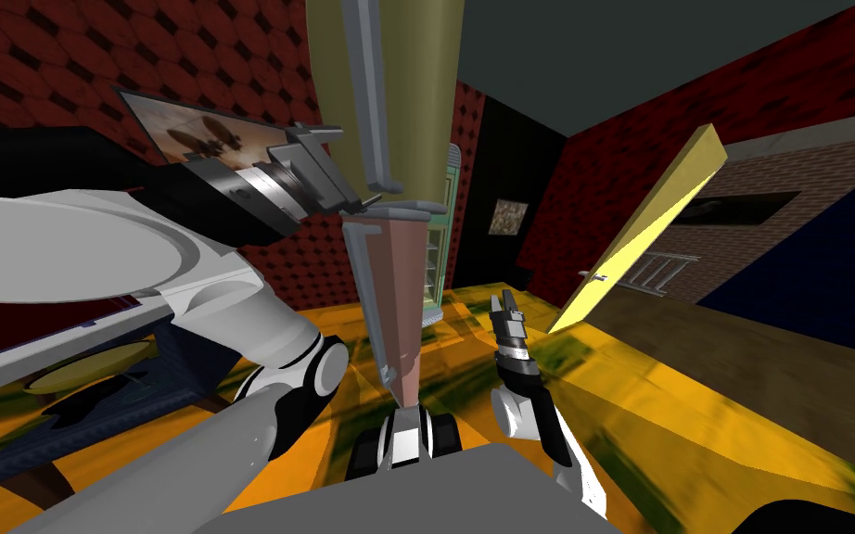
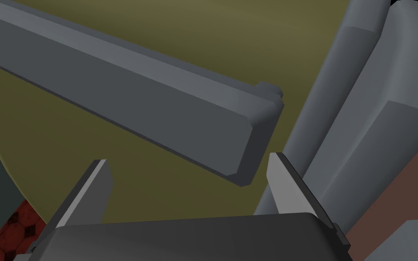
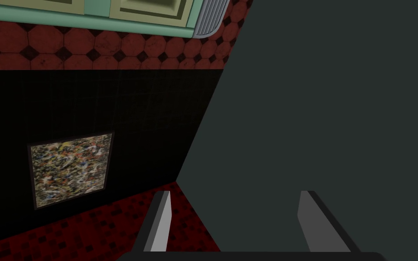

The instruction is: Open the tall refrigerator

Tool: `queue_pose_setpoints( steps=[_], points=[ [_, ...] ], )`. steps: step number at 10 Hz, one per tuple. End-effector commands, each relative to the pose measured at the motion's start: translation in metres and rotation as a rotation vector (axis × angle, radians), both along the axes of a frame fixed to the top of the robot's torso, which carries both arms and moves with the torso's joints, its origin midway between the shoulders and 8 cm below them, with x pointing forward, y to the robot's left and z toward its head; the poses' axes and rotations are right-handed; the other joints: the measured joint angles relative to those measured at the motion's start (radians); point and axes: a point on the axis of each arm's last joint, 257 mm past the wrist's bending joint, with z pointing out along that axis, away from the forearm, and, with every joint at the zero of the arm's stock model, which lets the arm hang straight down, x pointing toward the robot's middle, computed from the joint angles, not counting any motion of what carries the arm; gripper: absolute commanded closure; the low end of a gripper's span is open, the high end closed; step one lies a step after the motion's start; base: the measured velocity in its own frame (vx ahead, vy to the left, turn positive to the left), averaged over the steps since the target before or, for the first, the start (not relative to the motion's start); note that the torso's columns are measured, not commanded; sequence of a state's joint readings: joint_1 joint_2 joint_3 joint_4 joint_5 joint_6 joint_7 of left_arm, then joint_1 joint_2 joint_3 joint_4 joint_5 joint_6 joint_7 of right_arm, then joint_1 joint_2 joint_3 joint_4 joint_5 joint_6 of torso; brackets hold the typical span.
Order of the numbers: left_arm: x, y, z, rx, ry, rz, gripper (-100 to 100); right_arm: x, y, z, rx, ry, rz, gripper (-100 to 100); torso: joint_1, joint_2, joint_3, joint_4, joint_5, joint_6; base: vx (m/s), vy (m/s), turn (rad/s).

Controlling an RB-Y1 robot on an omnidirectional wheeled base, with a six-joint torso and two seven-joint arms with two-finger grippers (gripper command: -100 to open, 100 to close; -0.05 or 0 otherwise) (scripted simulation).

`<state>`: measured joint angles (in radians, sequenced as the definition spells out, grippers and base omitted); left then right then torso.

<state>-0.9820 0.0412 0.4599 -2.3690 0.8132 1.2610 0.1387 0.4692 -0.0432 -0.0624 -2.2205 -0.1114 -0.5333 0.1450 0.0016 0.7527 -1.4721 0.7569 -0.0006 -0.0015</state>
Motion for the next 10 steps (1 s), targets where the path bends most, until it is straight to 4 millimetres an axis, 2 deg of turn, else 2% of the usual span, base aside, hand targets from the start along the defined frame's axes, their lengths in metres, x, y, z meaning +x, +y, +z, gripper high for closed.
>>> queue_pose_setpoints(
  steps=[1, 2, 10],
  points=[
    [-0.0085, 0.0056, 0.0149, -0.026, -0.047, 0.005, -100, 0.0, 0.0, 0.0, 0.0, 0.0, 0.0, 0, 0.0, -0.001, -0.001, 0.0, 0.0, 0.0, 0.0, 0.0, 0.0],
    [-0.0058, 0.0035, 0.0205, -0.026, -0.047, 0.003, -100, 0.0, 0.0, 0.0, 0.0, 0.0, 0.0, 0, 0.001, -0.001, -0.002, 0.001, 0.0, 0.0, -0.017, -0.001, 0.011],
    [-0.0058, 0.0035, 0.0205, -0.026, -0.047, 0.003, -100, 0.0, 0.0, 0.0, 0.0, 0.0, 0.0, 0, 0.002, 0.002, -0.001, 0.004, 0.001, -0.001, -0.001, 0.0, 0.0]
  ],
)
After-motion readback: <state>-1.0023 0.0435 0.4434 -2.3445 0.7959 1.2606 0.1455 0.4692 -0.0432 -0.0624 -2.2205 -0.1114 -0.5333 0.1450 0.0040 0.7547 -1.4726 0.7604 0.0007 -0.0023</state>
